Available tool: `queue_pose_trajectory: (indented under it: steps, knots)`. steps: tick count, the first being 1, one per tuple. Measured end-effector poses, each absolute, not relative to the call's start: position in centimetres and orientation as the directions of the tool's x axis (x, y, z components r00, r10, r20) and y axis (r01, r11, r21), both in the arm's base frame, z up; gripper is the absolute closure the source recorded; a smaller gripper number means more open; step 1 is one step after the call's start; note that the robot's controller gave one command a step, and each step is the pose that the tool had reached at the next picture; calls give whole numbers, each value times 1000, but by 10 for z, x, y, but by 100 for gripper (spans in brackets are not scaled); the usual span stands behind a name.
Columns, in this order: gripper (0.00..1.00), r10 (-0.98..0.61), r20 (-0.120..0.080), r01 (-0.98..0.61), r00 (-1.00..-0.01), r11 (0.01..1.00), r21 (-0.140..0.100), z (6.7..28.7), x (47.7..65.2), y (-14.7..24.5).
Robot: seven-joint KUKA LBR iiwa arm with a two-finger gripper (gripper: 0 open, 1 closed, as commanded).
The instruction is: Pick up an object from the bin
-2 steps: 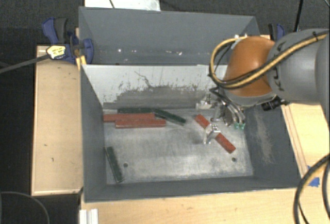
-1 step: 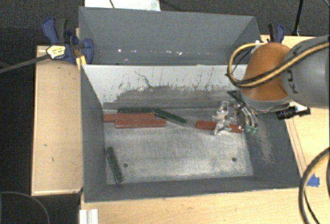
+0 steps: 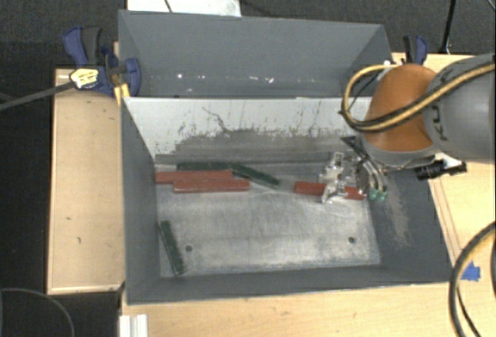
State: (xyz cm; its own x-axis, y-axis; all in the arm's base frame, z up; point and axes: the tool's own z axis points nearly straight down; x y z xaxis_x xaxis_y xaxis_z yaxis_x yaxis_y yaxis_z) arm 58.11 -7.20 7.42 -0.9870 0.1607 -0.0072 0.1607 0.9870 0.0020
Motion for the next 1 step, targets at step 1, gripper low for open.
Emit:
queue_pose_trajectory:
  steps: [1]
  knots:
    - [100,87,-5,87,-996,996,0,230,580,-75]
